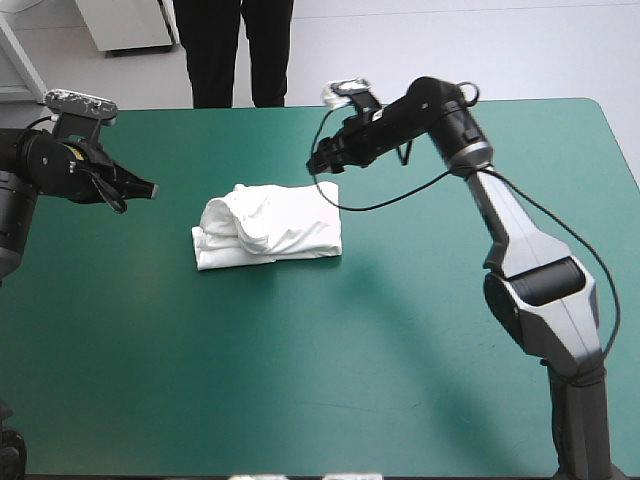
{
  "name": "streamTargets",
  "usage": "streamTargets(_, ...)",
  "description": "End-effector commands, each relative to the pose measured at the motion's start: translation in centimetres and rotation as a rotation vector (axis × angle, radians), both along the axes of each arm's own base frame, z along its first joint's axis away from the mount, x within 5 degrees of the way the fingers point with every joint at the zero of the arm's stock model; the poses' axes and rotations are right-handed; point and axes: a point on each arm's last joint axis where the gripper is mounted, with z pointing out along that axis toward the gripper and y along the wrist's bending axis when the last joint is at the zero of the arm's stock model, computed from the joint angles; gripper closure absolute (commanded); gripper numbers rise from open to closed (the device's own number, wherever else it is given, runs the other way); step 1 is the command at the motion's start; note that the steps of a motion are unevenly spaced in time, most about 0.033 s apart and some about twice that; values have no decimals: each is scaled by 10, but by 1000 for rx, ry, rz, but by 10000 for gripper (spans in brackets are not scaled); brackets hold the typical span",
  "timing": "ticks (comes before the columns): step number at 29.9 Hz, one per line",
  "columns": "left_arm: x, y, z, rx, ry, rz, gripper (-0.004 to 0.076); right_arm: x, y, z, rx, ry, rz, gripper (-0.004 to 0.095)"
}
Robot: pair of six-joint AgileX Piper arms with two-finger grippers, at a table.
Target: Fold the cloth
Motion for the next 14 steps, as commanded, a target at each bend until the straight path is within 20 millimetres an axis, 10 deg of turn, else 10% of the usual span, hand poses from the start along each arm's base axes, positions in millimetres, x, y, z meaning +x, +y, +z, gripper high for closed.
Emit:
streamTargets(1, -20, 2, 22, -2, -128, 6, 733, -18, -45, 55, 64, -63, -99, 350)
streamTargets(6, -36, 6, 31, 33, -170, 16, 733, -23, -82, 34, 28, 47, -184, 354)
streamTargets(14, -44, 7, 37, 42, -189, 20, 733, -8, -55, -18, 62, 122, -113, 354)
